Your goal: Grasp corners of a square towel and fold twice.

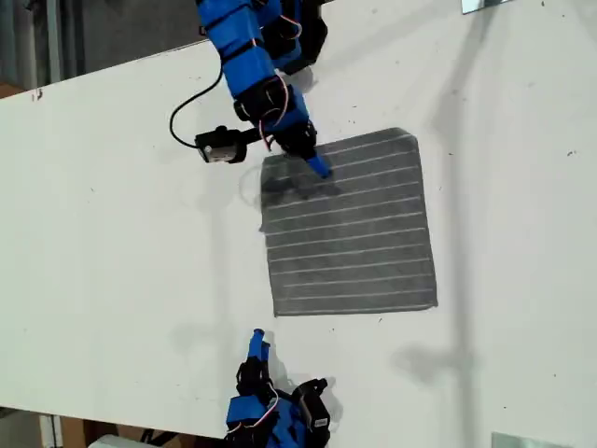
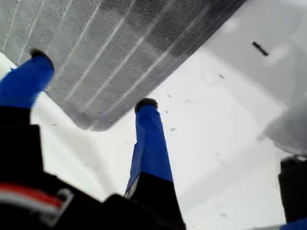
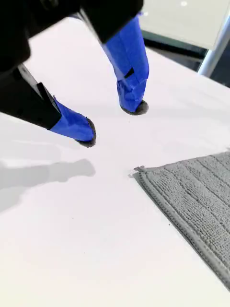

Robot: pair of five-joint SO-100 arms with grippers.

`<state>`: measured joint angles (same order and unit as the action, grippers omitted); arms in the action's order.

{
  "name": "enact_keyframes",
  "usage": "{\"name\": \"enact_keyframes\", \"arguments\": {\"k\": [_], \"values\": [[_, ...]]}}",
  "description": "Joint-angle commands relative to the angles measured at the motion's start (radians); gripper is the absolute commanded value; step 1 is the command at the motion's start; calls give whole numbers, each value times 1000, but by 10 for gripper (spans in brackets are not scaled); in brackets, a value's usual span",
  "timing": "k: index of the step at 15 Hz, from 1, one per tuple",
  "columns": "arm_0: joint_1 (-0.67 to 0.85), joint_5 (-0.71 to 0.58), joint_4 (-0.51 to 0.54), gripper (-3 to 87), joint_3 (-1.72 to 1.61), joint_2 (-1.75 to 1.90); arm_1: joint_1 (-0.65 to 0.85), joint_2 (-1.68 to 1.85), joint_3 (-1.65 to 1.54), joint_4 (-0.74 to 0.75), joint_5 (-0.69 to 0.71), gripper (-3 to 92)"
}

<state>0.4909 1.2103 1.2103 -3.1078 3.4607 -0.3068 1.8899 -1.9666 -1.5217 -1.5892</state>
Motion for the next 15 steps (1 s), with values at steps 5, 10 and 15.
{"name": "enact_keyframes", "arguments": {"k": [5, 10, 15], "values": [[-8, 15, -14, 182, -6, 8, -583, -74, -101, 337, -503, 371], [-17, 15, -8, 171, -5, 8, -523, -337, -3, 535, -383, 356], [-31, 17, -6, 166, -3, 8, -422, -522, 83, 664, -245, 284]]}}
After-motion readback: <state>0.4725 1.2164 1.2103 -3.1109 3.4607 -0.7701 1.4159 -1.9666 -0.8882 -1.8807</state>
